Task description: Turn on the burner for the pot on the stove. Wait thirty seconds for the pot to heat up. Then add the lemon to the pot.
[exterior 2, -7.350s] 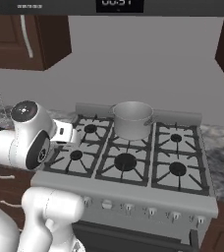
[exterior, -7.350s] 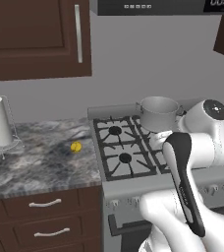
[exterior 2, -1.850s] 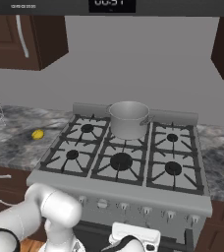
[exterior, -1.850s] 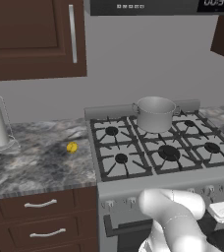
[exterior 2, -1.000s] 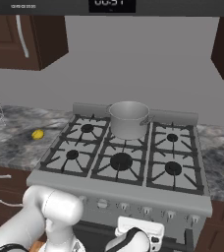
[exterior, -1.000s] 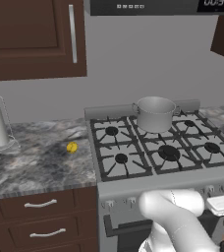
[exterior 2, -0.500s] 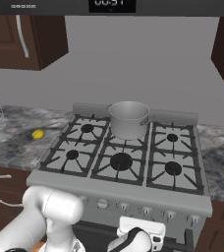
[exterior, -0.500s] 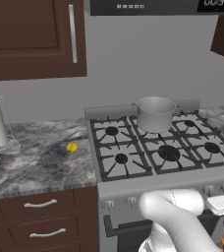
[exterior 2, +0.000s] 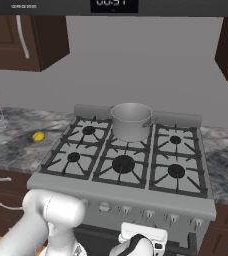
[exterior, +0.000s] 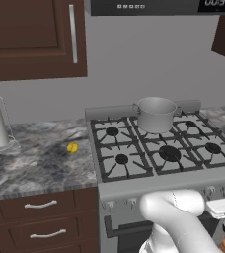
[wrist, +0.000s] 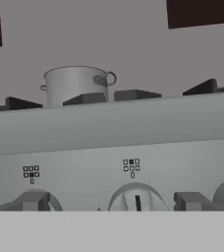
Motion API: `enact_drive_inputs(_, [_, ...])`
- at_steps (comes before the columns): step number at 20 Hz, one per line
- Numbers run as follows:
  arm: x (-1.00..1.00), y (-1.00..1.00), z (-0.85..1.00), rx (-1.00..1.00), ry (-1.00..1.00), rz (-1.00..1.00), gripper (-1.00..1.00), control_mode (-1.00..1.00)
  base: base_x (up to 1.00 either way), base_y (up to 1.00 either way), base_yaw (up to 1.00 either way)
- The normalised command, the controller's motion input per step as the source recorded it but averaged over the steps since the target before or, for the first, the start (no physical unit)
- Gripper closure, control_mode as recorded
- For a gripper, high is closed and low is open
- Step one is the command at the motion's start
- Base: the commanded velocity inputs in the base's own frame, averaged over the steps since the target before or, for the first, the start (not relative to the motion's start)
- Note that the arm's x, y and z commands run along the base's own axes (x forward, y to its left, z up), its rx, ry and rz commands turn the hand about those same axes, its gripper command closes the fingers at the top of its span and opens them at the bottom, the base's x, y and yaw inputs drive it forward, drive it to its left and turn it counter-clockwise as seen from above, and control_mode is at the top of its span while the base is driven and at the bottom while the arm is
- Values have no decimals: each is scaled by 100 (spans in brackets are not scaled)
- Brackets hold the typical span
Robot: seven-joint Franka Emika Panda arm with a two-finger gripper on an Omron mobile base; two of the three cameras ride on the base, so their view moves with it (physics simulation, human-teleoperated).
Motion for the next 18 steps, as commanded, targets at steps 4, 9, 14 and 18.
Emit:
enact_drive_inputs(4, [1,0,-13,0,0,0,-100,-100,0,0,0])
enact_drive_inputs(9, [11,0,-9,0,0,-1,-100,-100,0,0,0])
enact_drive_inputs(14, [24,0,-3,0,0,-8,-100,-100,0,0,0])
enact_drive_inputs(18, [24,0,-3,0,0,-6,-100,-100,0,0,0])
